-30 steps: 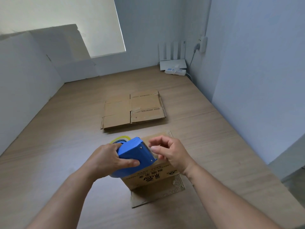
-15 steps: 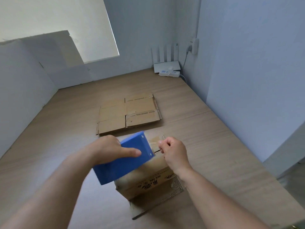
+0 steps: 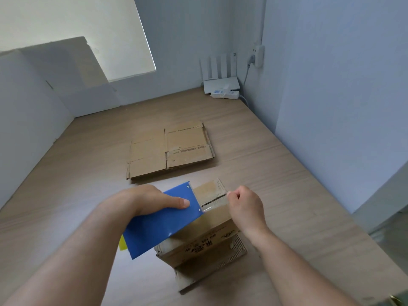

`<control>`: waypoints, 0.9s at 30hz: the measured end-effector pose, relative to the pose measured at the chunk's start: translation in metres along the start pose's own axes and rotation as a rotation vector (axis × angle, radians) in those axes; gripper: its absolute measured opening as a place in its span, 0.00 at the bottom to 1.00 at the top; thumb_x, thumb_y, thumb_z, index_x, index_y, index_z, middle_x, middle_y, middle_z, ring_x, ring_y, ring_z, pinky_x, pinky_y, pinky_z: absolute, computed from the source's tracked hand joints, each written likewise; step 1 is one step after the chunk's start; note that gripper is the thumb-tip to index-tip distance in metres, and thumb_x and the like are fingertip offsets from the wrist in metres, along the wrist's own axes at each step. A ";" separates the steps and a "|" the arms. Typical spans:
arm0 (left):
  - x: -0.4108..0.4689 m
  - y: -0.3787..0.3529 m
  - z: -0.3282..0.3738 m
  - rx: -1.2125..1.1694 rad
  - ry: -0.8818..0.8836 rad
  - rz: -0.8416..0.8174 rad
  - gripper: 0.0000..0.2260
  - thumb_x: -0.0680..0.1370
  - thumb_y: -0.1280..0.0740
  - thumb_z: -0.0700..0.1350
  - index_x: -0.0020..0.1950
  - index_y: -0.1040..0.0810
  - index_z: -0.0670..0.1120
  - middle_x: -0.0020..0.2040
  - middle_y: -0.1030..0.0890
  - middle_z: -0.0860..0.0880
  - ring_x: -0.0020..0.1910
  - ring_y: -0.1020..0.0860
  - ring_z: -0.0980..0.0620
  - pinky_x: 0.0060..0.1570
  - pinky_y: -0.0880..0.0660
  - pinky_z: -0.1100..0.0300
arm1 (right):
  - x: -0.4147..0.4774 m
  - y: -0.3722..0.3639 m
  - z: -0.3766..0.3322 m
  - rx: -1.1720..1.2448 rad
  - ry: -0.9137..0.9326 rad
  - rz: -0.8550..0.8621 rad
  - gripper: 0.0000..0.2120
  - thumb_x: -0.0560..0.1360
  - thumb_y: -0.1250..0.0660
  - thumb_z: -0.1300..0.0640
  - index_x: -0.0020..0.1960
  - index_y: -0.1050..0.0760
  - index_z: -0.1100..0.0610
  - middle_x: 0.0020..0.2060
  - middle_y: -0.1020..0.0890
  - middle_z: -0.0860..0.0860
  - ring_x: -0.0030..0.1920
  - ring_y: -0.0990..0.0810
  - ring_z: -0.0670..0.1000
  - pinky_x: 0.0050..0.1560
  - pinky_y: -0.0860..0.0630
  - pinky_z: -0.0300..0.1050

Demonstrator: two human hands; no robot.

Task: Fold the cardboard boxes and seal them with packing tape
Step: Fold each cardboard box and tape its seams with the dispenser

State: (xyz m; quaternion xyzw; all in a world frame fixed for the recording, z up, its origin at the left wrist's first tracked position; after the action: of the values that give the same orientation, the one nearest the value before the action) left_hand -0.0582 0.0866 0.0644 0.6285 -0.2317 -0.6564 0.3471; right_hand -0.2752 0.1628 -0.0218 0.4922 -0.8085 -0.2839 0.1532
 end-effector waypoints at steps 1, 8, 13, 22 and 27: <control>0.002 0.000 0.001 -0.018 0.012 -0.002 0.35 0.54 0.32 0.78 0.46 0.23 0.52 0.45 0.22 0.51 0.43 0.22 0.52 0.36 0.34 0.58 | 0.004 0.001 0.004 0.071 -0.056 -0.017 0.14 0.77 0.41 0.56 0.34 0.32 0.56 0.30 0.25 0.50 0.29 0.28 0.48 0.29 0.33 0.43; 0.006 0.000 0.013 -0.059 0.075 -0.057 0.35 0.54 0.29 0.76 0.49 0.24 0.52 0.48 0.21 0.49 0.45 0.21 0.49 0.37 0.32 0.57 | 0.016 -0.004 0.019 0.322 -0.217 -0.063 0.13 0.73 0.43 0.62 0.30 0.36 0.56 0.21 0.33 0.49 0.21 0.34 0.51 0.25 0.38 0.41; 0.008 -0.002 0.020 -0.034 0.080 -0.083 0.34 0.56 0.30 0.75 0.50 0.25 0.52 0.49 0.22 0.49 0.45 0.22 0.49 0.38 0.32 0.56 | 0.022 -0.005 0.024 0.295 -0.174 -0.093 0.12 0.74 0.43 0.62 0.32 0.38 0.56 0.25 0.35 0.52 0.27 0.36 0.51 0.29 0.39 0.45; 0.010 -0.001 0.025 0.007 0.087 -0.085 0.34 0.53 0.31 0.77 0.47 0.24 0.54 0.47 0.22 0.50 0.44 0.23 0.50 0.35 0.33 0.57 | 0.028 -0.018 0.040 0.427 -0.295 -0.269 0.11 0.73 0.39 0.59 0.32 0.33 0.56 0.24 0.33 0.51 0.24 0.35 0.50 0.23 0.41 0.40; 0.010 -0.001 0.029 0.009 0.113 -0.065 0.33 0.55 0.31 0.76 0.46 0.25 0.53 0.46 0.23 0.50 0.43 0.23 0.51 0.35 0.34 0.58 | 0.031 -0.019 0.045 0.303 -0.340 -0.359 0.17 0.72 0.38 0.43 0.33 0.30 0.55 0.28 0.28 0.51 0.29 0.30 0.51 0.29 0.35 0.42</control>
State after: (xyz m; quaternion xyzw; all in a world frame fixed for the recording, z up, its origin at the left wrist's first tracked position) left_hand -0.0869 0.0760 0.0604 0.6732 -0.1943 -0.6298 0.3352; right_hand -0.2999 0.1421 -0.0701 0.5898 -0.7559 -0.2608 -0.1125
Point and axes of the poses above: each hand's wrist, its own x-axis towards the middle knuckle, its own y-axis out of the back of the hand, z = x × y, the point moved 3 cm from there along x, towards the middle knuckle
